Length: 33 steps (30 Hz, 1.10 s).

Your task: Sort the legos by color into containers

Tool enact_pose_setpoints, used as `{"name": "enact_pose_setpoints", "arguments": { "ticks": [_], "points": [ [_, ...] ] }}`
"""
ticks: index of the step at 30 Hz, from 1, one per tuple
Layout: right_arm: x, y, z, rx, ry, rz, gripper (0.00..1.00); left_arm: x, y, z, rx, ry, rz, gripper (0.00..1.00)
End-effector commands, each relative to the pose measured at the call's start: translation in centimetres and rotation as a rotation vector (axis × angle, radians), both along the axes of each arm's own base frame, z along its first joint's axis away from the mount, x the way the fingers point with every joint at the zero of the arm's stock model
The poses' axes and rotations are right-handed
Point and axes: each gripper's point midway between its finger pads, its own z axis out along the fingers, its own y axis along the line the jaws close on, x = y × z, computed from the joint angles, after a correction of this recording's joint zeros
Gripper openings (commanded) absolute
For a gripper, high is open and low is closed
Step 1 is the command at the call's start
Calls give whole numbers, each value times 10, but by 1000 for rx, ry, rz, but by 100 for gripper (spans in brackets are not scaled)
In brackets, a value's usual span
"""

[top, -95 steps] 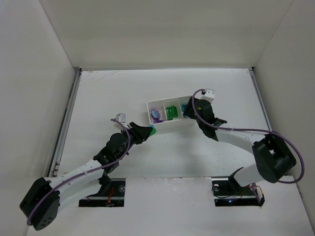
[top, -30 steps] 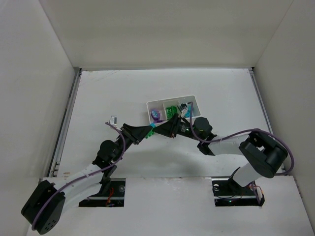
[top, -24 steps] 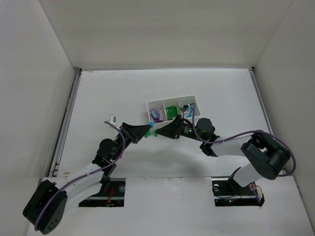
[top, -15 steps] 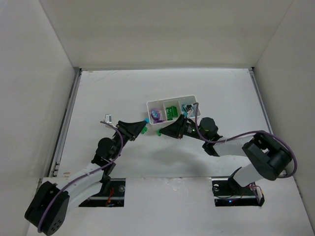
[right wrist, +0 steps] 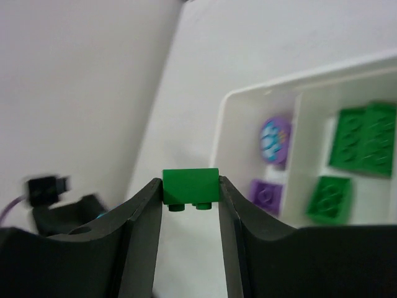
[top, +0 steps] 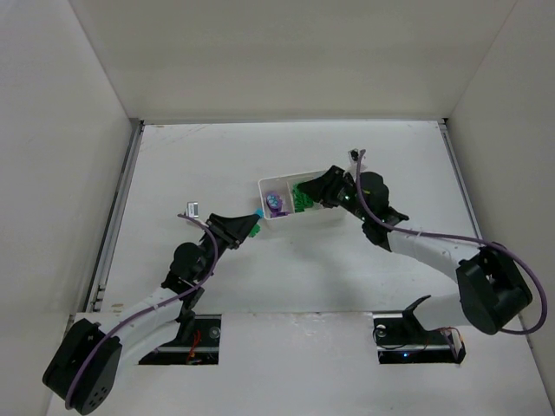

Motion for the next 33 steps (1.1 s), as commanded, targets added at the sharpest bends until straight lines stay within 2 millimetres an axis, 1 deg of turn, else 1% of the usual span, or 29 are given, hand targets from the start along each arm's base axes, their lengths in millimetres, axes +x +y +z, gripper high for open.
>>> {"name": "enact_pose_setpoints", "arguments": {
  "ticks": [1,3,4,8,10,11,13,15,17,19,22,25,27,28,30,33],
  "points": [
    [29,-31,-32,-379,-24,-208,40,1,0,27,-18,-83,12,25],
    [37,-39,-46,-498,-16,-262,41,3,0,26,-19,-75,20,25],
    [40,-40,-50,-521,-17,-274,41,3,-1,27,-21,-77,17,25],
    [48,-36,-58,-545,-13,-275,42,2,-5,31,-19,-89,8,26],
    [51,-33,-60,-541,-9,-275,44,2,-6,31,-22,-89,6,26],
    [51,-31,-60,-540,-10,-270,47,1,-6,32,-21,-91,4,26],
    [50,-28,-60,-544,-14,-270,62,1,-6,31,-21,-90,8,26],
    [47,-27,-55,-529,-23,-272,74,1,-5,31,-28,-87,16,26],
    [41,-24,-44,-489,-48,-262,77,0,-5,32,-30,-89,15,26],
    [28,-18,-29,-444,-80,-232,78,2,-5,33,-38,-86,26,26],
    [-3,-5,-8,-342,-118,-154,78,3,-7,37,-66,-70,26,26],
    [-45,19,13,-198,-173,-8,78,6,-8,38,-90,-48,36,26],
    [-75,35,22,-72,-176,96,78,7,-8,38,-117,-25,38,26],
    [-86,41,25,-21,-173,141,78,7,-8,38,-127,-15,38,26],
    [-103,52,34,80,-166,224,78,8,-9,38,-146,-2,41,26],
    [-120,68,44,195,-150,327,79,8,-10,40,-186,24,43,27]
  ]
}}
